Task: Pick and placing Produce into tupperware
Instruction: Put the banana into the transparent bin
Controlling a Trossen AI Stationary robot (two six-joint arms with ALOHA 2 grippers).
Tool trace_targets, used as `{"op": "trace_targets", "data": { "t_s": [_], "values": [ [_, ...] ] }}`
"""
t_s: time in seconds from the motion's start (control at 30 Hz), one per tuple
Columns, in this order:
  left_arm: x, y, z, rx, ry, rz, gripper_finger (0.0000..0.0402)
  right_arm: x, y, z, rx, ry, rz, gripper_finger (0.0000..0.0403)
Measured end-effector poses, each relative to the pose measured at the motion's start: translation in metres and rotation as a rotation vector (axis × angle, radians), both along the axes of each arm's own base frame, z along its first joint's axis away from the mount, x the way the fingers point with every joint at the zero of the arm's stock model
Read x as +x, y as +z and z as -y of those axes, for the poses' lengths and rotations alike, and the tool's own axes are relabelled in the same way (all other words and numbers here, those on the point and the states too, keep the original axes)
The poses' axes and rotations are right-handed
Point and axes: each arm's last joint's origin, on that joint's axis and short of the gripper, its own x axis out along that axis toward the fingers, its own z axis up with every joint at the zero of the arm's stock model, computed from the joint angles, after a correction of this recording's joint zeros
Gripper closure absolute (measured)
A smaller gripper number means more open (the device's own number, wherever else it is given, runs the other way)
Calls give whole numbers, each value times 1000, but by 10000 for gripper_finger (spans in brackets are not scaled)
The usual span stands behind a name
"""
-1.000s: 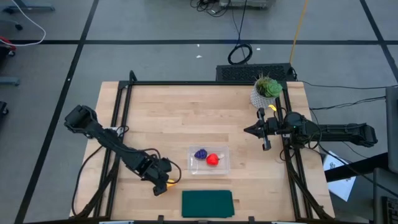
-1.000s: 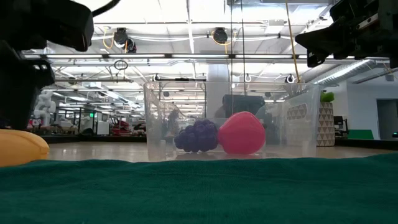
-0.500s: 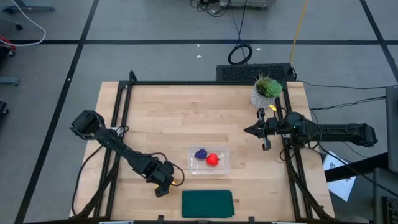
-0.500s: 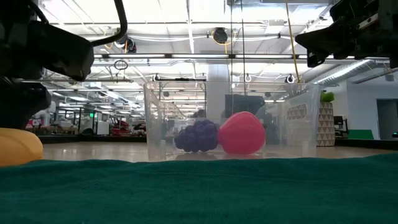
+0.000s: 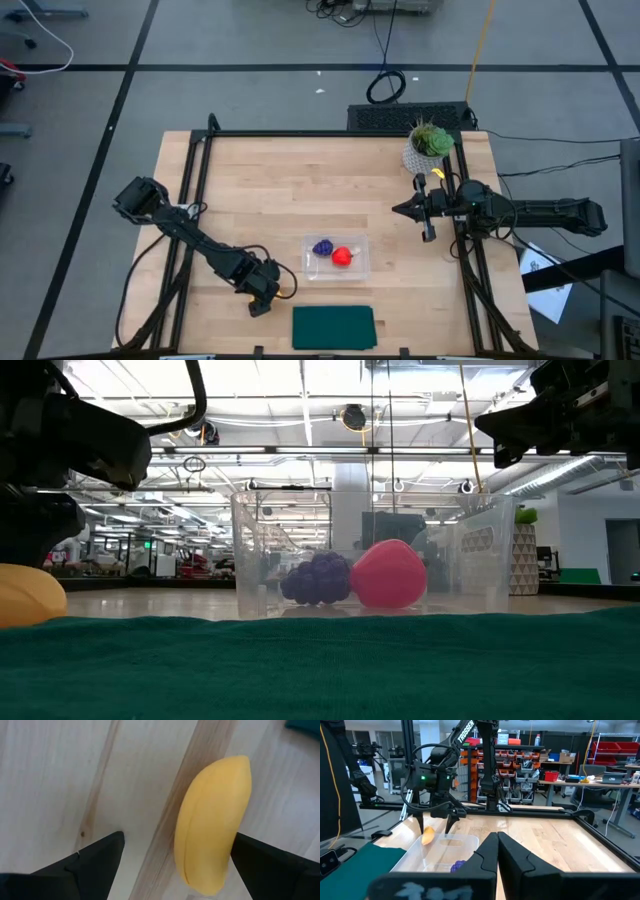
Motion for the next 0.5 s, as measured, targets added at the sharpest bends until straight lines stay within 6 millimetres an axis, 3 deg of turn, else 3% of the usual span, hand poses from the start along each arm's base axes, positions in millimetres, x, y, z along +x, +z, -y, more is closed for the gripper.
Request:
{"op": "trace_targets", "data": {
  "t_s": [0.13,0.5],
  "values": [
    [0,0,0,6,-30,0,51,0,0,0,0,-1,0,403],
    [1,-2,-7,12,-32,-15,156,0,0,0,0,0,0,403]
  ]
}}
